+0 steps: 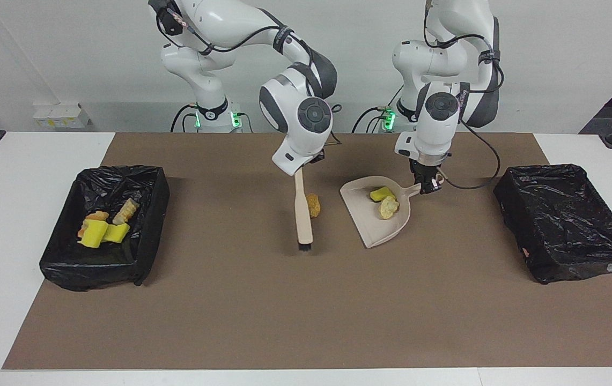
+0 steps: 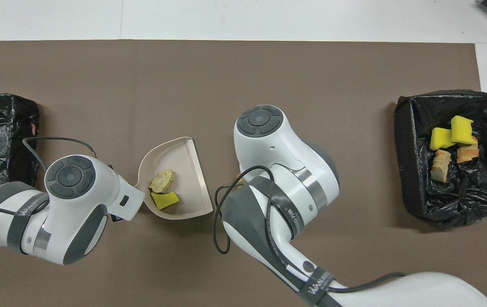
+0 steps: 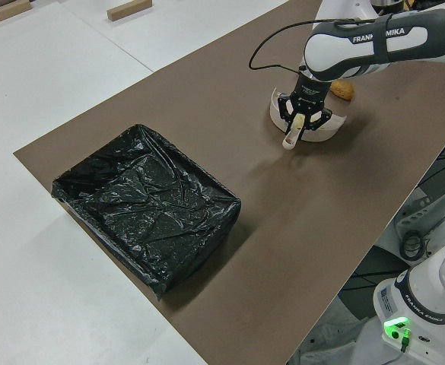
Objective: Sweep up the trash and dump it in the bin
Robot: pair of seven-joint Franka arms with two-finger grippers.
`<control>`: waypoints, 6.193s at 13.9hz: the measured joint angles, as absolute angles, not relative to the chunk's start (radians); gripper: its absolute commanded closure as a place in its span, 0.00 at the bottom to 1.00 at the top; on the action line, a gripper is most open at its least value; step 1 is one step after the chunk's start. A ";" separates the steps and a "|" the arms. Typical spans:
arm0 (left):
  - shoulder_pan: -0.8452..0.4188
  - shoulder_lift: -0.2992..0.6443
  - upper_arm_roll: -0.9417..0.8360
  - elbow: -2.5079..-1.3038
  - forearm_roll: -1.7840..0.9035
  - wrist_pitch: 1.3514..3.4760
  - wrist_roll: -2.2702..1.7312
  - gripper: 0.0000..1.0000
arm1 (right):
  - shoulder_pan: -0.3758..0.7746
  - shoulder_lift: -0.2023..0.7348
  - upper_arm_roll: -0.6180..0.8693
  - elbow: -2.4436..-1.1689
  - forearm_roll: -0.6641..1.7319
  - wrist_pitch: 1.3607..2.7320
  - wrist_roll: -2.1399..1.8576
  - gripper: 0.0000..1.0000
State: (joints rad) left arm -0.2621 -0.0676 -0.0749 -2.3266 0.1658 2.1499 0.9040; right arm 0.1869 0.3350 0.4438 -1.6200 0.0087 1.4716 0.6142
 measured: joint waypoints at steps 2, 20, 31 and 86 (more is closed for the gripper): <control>-0.276 -0.068 -0.075 -2.326 0.166 2.147 0.908 1.00 | 0.165 0.276 0.444 -1.695 0.031 1.476 0.626 1.00; -0.283 -0.068 -0.074 -2.326 0.165 2.145 0.894 1.00 | 0.408 0.251 0.452 -1.995 0.354 2.045 0.638 1.00; -0.277 -0.067 -0.067 -2.324 0.092 2.167 0.791 1.00 | 0.384 0.249 0.446 -1.937 0.382 2.014 0.638 1.00; 0.490 0.237 -0.062 -1.577 0.809 2.005 1.676 1.00 | 0.330 0.136 0.435 -2.065 0.365 1.989 0.764 0.05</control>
